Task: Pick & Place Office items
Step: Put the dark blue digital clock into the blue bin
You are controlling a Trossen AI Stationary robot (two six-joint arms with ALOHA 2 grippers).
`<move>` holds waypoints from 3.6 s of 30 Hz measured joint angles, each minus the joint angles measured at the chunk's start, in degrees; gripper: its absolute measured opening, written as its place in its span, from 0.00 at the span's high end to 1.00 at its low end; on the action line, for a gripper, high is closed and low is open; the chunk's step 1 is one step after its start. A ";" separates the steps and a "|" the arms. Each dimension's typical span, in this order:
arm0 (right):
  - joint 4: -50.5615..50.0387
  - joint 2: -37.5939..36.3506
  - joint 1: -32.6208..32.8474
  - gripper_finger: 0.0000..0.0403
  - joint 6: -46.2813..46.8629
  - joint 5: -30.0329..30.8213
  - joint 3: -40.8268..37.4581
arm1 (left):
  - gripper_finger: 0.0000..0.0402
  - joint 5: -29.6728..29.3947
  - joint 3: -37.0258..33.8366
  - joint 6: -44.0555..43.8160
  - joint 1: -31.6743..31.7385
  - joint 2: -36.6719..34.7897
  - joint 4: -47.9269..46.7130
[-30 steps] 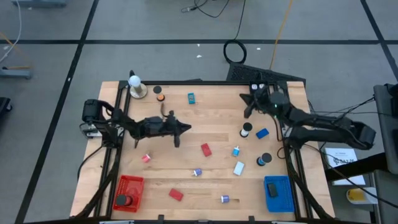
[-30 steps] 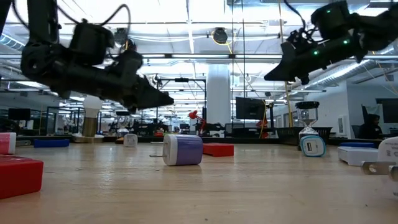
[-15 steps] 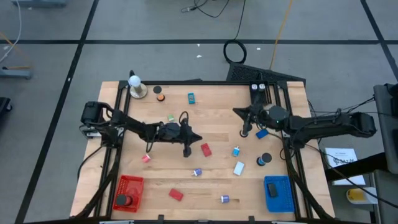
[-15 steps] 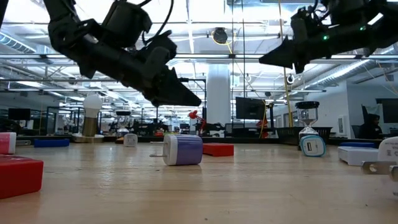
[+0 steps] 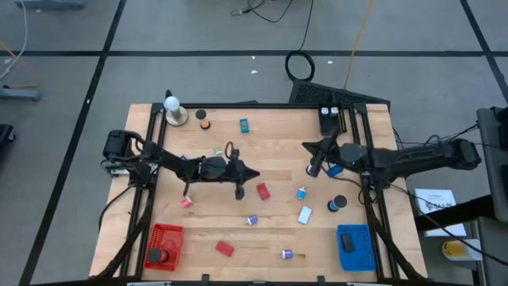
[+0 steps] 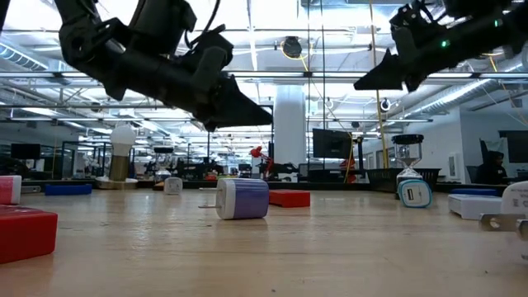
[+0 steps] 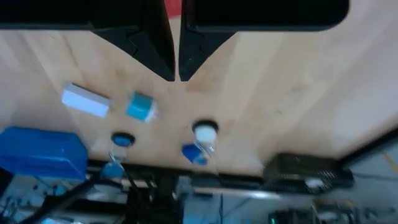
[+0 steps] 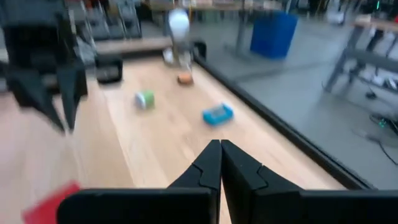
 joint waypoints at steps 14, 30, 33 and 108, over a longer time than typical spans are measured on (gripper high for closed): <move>-57.13 -4.70 1.91 0.99 26.70 -1.95 13.36 | 0.94 2.72 -1.79 3.78 5.08 0.00 2.64; -74.05 4.87 -1.73 0.60 24.53 -14.73 13.36 | 0.94 6.21 -1.78 7.53 4.28 0.00 2.62; -73.49 7.55 -3.31 0.45 21.06 -16.77 13.34 | 0.94 6.24 -1.78 8.41 3.55 0.00 2.62; -54.56 15.60 -16.82 0.77 65.27 -17.04 5.63 | 0.94 10.26 -1.60 9.23 3.26 -0.02 2.15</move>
